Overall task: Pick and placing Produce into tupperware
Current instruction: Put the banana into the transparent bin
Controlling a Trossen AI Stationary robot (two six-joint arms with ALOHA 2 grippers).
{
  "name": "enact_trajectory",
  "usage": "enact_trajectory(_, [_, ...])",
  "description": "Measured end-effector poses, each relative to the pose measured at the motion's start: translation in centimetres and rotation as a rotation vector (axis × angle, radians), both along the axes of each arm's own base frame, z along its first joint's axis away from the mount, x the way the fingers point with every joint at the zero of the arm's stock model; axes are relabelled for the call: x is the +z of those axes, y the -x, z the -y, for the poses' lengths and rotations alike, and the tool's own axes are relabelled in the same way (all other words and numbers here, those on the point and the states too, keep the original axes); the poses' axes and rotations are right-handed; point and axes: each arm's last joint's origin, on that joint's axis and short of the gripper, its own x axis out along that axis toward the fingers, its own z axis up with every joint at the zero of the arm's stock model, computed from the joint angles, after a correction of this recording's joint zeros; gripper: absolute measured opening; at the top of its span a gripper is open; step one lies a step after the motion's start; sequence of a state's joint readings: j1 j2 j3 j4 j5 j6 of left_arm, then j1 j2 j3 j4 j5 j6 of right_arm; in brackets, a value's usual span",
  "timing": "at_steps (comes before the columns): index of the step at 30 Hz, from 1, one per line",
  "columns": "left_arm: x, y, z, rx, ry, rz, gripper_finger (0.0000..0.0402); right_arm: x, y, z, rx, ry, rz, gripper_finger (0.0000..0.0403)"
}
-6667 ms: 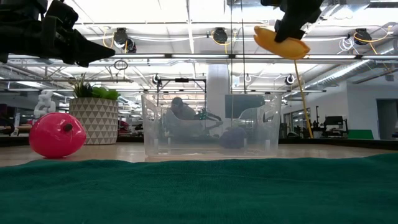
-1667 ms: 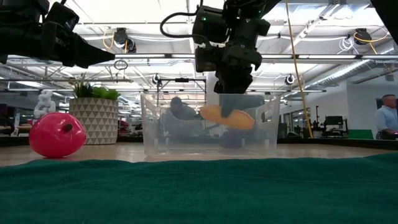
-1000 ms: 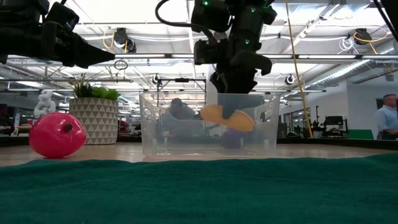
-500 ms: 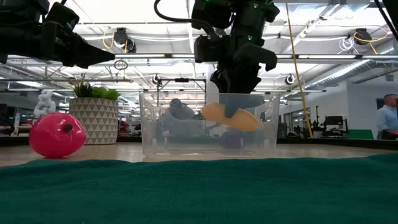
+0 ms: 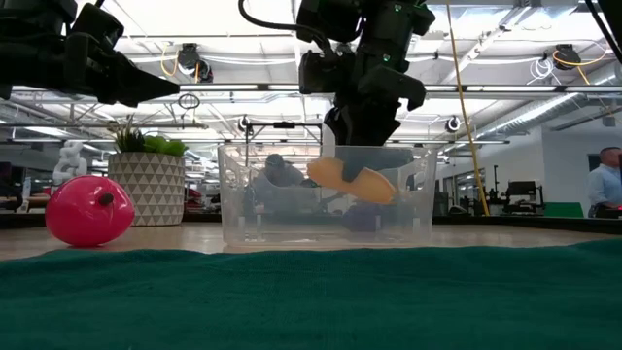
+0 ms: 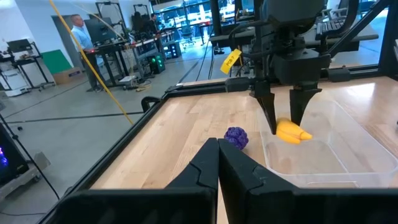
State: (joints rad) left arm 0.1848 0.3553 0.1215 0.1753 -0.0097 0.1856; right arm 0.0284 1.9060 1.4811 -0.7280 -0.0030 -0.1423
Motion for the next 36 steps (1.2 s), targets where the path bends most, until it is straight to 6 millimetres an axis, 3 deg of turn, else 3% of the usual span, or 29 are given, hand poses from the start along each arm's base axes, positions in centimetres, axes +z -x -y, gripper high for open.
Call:
enact_trajectory(31, [0.01, 0.0, 0.0, 0.0, 0.003, 0.001, 0.0006, 0.01, -0.22, -0.58, -0.154, -0.021, 0.025, 0.0137])
enact_trajectory(36, [0.0, 0.0, 0.0, 0.0, 0.004, 0.001, 0.0005, -0.85, -0.02, -0.52, -0.172, -0.015, 0.029, 0.0137])
